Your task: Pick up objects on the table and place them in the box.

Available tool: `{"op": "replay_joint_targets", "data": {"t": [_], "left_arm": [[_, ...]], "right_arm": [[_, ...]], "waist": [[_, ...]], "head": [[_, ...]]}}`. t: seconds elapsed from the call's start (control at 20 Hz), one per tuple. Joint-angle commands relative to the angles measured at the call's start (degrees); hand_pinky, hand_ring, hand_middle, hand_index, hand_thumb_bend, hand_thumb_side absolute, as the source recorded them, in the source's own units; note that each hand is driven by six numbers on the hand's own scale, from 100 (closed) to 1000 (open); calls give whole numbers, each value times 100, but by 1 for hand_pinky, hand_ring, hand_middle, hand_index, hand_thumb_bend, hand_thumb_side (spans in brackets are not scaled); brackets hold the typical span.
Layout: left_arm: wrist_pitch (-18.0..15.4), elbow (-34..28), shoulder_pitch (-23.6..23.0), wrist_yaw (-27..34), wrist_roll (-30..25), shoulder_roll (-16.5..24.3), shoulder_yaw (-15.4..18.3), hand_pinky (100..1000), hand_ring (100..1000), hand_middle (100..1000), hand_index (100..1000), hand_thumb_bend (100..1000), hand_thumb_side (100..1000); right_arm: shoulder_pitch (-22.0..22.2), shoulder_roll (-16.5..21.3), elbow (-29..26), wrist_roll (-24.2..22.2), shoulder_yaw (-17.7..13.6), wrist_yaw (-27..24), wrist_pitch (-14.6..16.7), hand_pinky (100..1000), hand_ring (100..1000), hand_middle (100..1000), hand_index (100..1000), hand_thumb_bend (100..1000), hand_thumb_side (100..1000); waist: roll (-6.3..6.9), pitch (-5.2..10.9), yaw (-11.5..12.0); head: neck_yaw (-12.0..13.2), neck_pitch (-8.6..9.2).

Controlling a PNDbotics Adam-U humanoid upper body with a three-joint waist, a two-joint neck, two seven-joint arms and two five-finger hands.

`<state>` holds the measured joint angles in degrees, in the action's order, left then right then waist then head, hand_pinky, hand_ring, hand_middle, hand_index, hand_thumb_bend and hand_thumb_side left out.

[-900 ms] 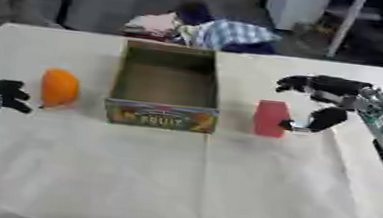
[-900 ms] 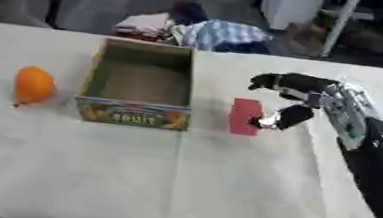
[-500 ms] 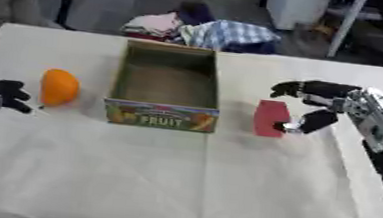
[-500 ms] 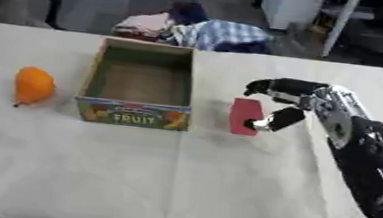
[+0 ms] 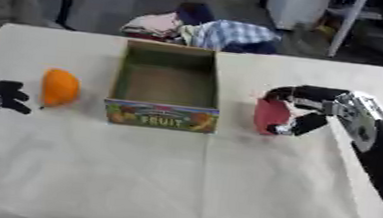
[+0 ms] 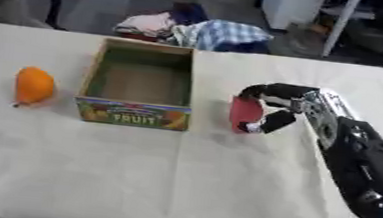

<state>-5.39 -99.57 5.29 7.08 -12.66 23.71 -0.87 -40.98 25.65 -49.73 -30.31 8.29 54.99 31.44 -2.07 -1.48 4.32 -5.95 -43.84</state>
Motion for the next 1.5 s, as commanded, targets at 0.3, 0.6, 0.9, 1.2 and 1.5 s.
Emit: {"op": "replay_joint_targets", "data": {"t": [0.3, 0.6, 0.9, 1.2, 1.5], "left_arm": [[-10, -75, 52, -1, -31, 110, 1, 1000, 627, 635, 797, 212, 878], [-11, -75, 49, 1, -35, 109, 0, 1000, 627, 635, 798, 212, 879], [-12, -77, 46, 3, -40, 106, -2, 1000, 628, 635, 798, 211, 880], [-13, -80, 41, 3, -39, 104, -2, 1000, 629, 636, 798, 211, 880], [-12, -78, 41, 6, -46, 103, -6, 1000, 630, 636, 798, 211, 880]], "right_arm": [[-115, -11, 317, 208, -144, 316, -55, 841, 987, 970, 1000, 324, 821], [-103, -15, 338, 556, -187, 386, -80, 778, 846, 717, 1000, 313, 752], [-94, -13, 295, 905, -195, 441, -64, 746, 752, 506, 1000, 294, 689], [-93, 2, 141, 1207, -232, 379, -68, 724, 707, 451, 1000, 250, 629], [-169, -16, -117, 1310, -226, 176, -84, 718, 697, 444, 1000, 228, 583]], "waist": [[23, 32, 11], [26, 32, 4], [33, 30, -11], [45, 28, -25], [42, 37, -28]], "head": [[-8, -27], [-10, -27], [-11, -27], [-9, -27], [-24, -27]]}}
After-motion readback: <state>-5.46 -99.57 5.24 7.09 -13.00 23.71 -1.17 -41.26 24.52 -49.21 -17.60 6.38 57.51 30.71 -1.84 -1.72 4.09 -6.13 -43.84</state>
